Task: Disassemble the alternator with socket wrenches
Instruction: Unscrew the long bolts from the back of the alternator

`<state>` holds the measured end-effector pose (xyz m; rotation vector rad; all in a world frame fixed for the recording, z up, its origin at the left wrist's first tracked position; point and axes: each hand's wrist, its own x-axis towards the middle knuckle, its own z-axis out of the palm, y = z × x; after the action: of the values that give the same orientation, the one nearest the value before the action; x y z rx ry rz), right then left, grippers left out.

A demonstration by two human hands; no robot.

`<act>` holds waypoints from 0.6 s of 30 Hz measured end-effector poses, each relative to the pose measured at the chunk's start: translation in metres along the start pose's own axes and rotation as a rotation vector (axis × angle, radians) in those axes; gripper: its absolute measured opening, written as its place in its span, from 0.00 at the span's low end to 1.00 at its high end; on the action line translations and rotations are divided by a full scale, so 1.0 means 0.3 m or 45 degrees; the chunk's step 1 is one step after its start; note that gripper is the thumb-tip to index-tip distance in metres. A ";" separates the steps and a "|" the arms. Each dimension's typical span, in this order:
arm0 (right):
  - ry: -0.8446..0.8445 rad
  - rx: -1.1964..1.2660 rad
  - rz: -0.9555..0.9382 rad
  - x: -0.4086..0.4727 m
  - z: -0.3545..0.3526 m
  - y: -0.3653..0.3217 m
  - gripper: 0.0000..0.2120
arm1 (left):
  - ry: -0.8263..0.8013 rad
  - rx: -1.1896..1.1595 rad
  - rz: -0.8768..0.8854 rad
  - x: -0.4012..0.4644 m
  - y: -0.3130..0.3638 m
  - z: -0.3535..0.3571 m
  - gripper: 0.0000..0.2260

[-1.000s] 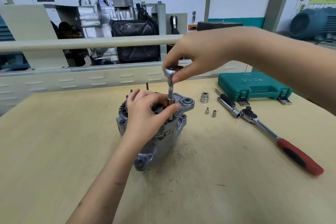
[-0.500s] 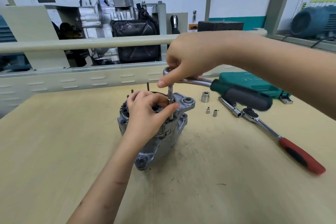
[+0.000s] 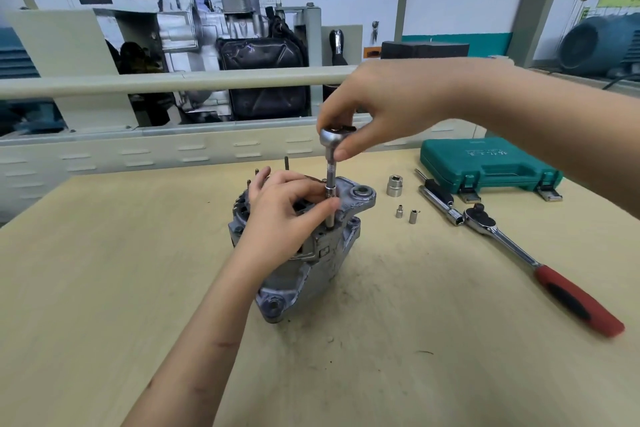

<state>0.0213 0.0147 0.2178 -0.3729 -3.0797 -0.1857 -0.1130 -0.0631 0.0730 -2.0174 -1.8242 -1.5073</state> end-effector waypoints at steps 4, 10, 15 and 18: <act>0.069 -0.136 0.148 0.004 0.006 -0.003 0.20 | 0.033 -0.008 -0.017 0.001 0.004 0.009 0.10; 0.092 -0.150 0.169 0.024 0.031 -0.021 0.22 | 0.075 -0.020 -0.055 0.000 0.008 0.013 0.11; -0.038 -0.026 0.017 0.006 0.009 -0.003 0.11 | 0.140 0.031 -0.096 0.004 0.016 0.026 0.14; -0.018 0.037 -0.018 0.011 0.006 0.001 0.13 | 0.135 0.068 -0.043 0.001 0.011 0.027 0.12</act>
<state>0.0182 0.0158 0.2162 -0.3530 -3.0961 -0.1386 -0.1056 -0.0592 0.0707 -1.8546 -1.8462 -1.5256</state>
